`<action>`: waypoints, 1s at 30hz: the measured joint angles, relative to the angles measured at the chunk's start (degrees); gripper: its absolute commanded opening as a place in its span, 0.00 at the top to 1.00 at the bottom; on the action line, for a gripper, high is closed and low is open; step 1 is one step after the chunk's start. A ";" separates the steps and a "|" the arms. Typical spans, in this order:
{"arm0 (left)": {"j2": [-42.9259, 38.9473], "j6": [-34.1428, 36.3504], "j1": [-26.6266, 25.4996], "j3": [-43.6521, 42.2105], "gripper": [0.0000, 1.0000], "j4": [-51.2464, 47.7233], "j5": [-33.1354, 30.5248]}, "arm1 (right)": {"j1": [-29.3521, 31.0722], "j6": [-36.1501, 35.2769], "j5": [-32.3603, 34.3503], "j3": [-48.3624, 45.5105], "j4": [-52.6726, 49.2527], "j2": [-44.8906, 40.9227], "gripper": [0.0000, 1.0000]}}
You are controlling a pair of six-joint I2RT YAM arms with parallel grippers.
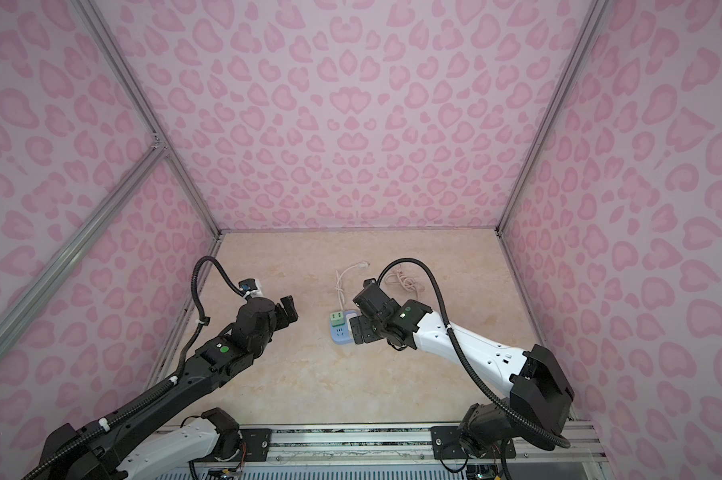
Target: Insert the plug
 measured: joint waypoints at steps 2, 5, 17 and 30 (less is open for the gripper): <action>0.63 1.42 -0.57 -0.09 0.02 0.87 -1.64 | -0.24 -0.81 0.07 -0.02 0.13 -0.15 0.02; 0.52 3.96 -1.07 -1.88 0.02 4.92 -5.31 | -1.29 -1.70 0.94 -0.68 0.17 -1.53 0.02; -3.06 17.44 1.20 -10.08 0.02 19.17 -24.13 | -2.01 -5.07 2.49 -6.69 5.49 -5.68 0.02; 6.14 25.24 20.70 -18.12 0.02 39.98 -22.03 | -1.46 -7.72 0.79 -7.48 8.61 -5.84 0.02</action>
